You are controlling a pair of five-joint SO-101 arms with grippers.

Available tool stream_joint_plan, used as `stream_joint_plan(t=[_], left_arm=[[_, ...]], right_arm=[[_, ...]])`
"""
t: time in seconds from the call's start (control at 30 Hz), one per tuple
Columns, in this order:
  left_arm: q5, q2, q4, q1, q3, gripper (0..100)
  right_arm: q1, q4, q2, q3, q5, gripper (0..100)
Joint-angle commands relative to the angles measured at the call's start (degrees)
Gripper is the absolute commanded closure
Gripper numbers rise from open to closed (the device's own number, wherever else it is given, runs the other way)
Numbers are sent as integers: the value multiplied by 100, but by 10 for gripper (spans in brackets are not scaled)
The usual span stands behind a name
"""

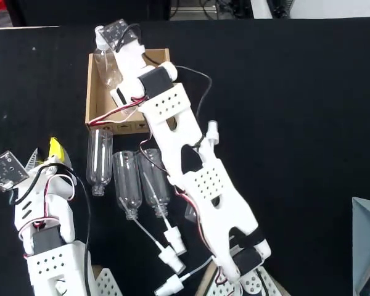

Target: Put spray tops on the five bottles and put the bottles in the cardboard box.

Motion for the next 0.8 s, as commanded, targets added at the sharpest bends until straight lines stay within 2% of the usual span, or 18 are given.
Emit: stream_joint_plan(t=[0.0,0.27,0.53,0.77], left_arm=[[-53,-70,-158,-13,145,862],[-53,-70,-158,-13,145,862],[-53,-70,-158,-13,145,862],[-53,-70,-167,-13,145,862]], right_arm=[[-141,193,-708,-321,-167,750],[-123,202,-1182,-48,-167,750],[-132,158,-2862,2484,-158,747],[-114,149,-3653,3662,-167,747]])
